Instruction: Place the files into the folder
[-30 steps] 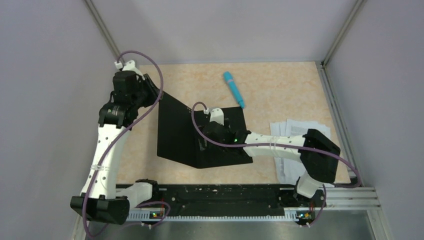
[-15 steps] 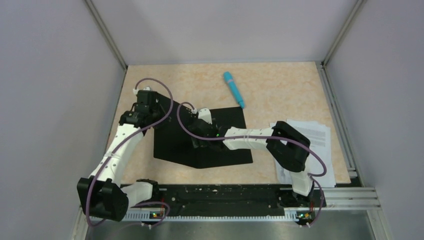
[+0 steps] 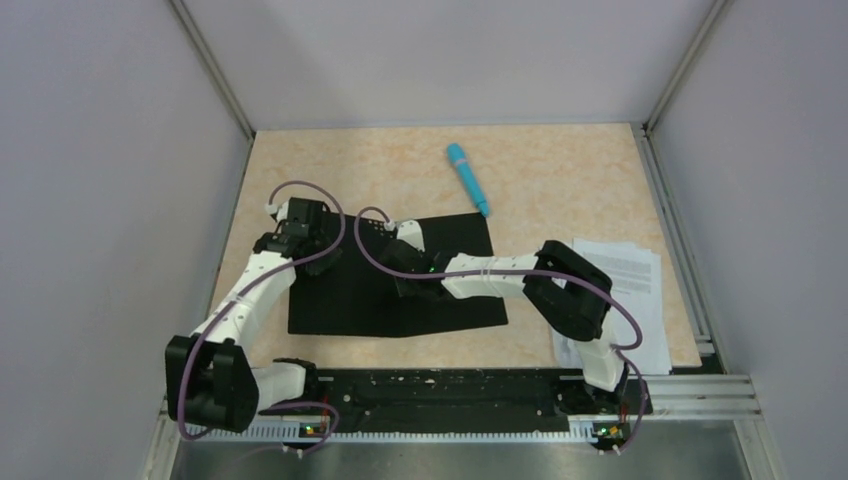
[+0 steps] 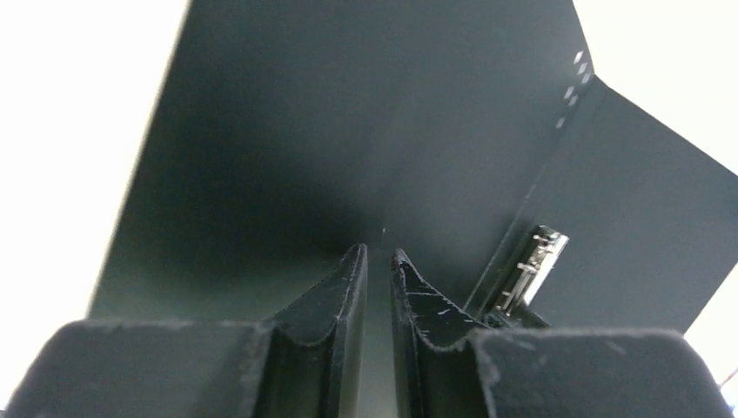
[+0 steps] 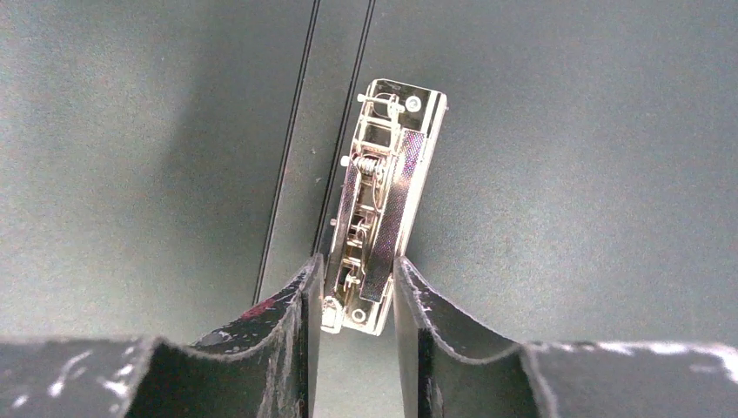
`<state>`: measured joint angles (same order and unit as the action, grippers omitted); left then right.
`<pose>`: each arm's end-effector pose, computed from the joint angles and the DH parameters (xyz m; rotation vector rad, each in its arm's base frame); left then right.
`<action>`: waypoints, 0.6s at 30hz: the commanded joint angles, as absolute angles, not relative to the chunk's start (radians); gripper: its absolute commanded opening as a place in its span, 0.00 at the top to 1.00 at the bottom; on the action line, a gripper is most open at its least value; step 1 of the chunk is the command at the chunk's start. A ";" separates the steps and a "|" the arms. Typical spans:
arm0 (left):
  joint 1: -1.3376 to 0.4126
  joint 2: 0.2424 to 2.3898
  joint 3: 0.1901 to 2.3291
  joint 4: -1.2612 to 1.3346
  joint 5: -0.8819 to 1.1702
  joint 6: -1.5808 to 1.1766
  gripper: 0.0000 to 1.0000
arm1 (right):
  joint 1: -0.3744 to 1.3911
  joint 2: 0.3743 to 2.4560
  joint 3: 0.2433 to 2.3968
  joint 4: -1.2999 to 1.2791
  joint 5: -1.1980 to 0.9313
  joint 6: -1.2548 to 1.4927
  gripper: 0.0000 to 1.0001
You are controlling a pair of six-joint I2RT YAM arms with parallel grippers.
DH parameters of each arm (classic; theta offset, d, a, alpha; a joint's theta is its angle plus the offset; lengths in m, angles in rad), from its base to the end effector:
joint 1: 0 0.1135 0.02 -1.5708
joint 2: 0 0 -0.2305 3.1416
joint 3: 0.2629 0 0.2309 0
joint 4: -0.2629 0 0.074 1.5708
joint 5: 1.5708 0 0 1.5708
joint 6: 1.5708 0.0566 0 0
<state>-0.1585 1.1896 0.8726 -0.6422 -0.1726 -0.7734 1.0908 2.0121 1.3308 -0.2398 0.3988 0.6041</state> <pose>0.2378 -0.0282 0.2087 -0.8268 2.3770 -0.1624 0.2069 0.3498 0.1276 -0.4213 2.3773 0.2859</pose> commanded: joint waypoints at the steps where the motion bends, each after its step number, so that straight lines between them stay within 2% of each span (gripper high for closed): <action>1: -0.160 1.241 0.822 -0.591 -0.165 -0.800 0.78 | 1.082 1.980 1.310 -0.274 0.373 0.650 0.71; 4: -0.161 1.273 0.798 -0.572 -0.128 -0.811 0.77 | 1.082 1.952 1.277 -0.281 0.346 0.704 0.78; 8: -0.161 1.301 0.774 -0.542 -0.057 -0.811 0.77 | 1.082 1.906 1.213 -0.282 0.331 0.762 0.82; 18: -0.189 1.350 0.704 -0.469 0.074 -0.832 0.78 | 1.073 1.823 1.085 -0.290 0.328 0.817 0.85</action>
<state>-0.1638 1.3216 0.7353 -0.5400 -0.0010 -0.8036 1.0889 1.8637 1.1370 -0.2291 0.3588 0.7795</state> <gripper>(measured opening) 0.230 0.257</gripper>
